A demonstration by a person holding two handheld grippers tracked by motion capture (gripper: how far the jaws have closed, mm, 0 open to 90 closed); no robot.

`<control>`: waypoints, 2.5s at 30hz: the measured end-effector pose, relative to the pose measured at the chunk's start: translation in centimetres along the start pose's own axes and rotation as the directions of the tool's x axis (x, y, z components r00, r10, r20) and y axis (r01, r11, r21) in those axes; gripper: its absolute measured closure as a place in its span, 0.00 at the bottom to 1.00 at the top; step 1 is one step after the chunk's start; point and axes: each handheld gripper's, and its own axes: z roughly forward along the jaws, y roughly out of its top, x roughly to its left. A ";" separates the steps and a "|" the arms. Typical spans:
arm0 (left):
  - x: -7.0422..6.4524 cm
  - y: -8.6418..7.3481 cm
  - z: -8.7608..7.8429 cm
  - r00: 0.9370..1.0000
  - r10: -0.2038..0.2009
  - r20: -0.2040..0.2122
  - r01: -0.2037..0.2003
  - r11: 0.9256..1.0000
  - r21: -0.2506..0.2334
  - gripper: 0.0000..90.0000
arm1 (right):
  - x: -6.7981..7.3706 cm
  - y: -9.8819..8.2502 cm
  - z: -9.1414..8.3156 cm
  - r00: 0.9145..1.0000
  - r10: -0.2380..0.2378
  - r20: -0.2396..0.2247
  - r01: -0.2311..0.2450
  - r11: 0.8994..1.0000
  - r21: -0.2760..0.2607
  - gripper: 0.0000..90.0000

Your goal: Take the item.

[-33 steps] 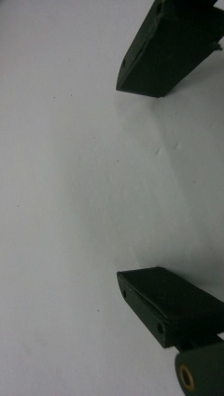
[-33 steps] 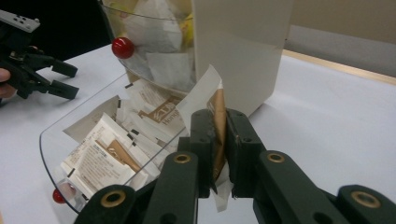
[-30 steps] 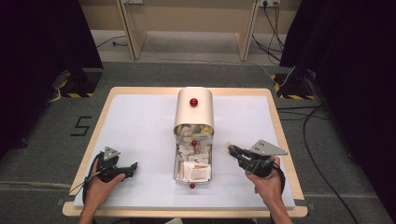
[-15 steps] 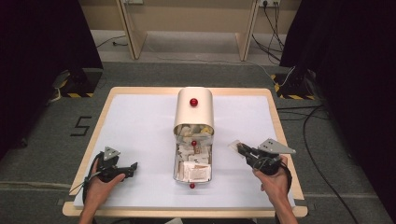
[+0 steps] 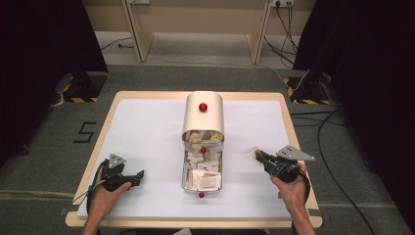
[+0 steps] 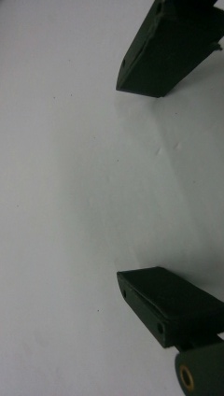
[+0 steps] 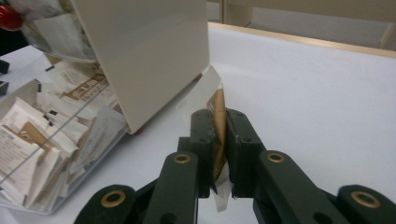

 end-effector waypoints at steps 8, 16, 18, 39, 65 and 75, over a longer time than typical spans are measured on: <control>0.0 0.0 0.0 1.000 0.000 0.000 0.000 1.000 0.000 0.09 | -1.3 -0.9 0.1 0.999 0.038 0.020 -0.038 0.999 0.019 0.92; 0.0 0.0 0.0 1.000 -0.001 -0.001 0.001 1.000 0.000 0.09 | -2.0 -1.5 0.4 0.998 0.061 0.031 -0.062 0.997 0.038 0.92; 0.0 0.0 0.0 1.000 0.001 -0.001 -0.001 1.000 0.000 0.09 | -2.1 -1.6 0.4 0.998 0.063 0.032 -0.064 0.997 0.039 0.92; 0.0 0.0 0.0 1.000 0.000 -0.001 0.000 1.000 0.000 0.08 | -1.7 -2.3 2.2 0.997 0.076 -0.013 -0.075 0.994 0.081 0.92; 0.0 0.0 0.0 1.000 0.001 -0.001 -0.001 1.000 0.000 0.08 | -1.9 -3.0 4.1 0.995 0.090 0.030 -0.094 0.984 0.153 0.91; 0.0 0.0 0.0 1.000 0.001 -0.001 -0.001 1.000 0.000 0.08 | -2.0 -3.0 4.1 0.995 0.081 0.050 -0.088 0.984 0.154 0.89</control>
